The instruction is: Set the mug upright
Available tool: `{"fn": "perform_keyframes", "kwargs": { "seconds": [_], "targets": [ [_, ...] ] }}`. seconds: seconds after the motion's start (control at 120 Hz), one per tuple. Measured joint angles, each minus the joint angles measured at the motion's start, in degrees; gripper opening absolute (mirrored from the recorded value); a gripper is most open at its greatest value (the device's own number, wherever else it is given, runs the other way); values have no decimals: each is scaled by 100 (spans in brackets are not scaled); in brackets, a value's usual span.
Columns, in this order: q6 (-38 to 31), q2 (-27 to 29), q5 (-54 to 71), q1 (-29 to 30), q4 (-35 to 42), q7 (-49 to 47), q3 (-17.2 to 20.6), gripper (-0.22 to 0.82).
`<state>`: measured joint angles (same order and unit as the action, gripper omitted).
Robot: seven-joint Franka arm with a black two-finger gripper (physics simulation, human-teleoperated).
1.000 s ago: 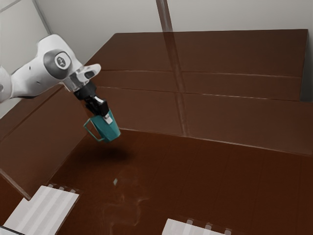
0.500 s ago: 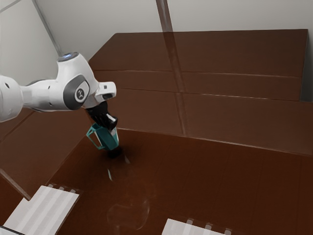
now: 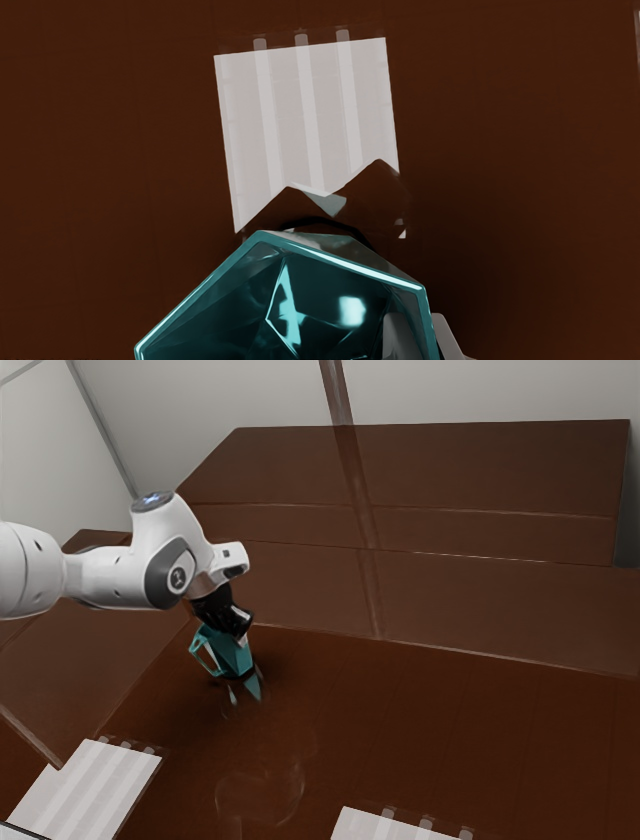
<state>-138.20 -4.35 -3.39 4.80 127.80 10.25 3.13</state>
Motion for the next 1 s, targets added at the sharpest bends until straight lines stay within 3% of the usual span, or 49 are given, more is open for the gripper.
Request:
{"fn": "perform_keyframes", "kwargs": {
  "seconds": [0.067,0.25,0.417,0.642,0.842,1.0],
  "targets": [
    [-19,-14,-6,0,1,-63,1,-14],
    [-22,26,-59,15,-13,-134,11,25],
    [151,213,-76,12,-165,-168,8,44],
    [1234,126,-122,8,-1355,-190,-27,55],
    [2503,-201,-111,61,-2901,-205,-40,58],
    [3327,-262,-87,57,-3690,-219,-41,59]
  ]
}}
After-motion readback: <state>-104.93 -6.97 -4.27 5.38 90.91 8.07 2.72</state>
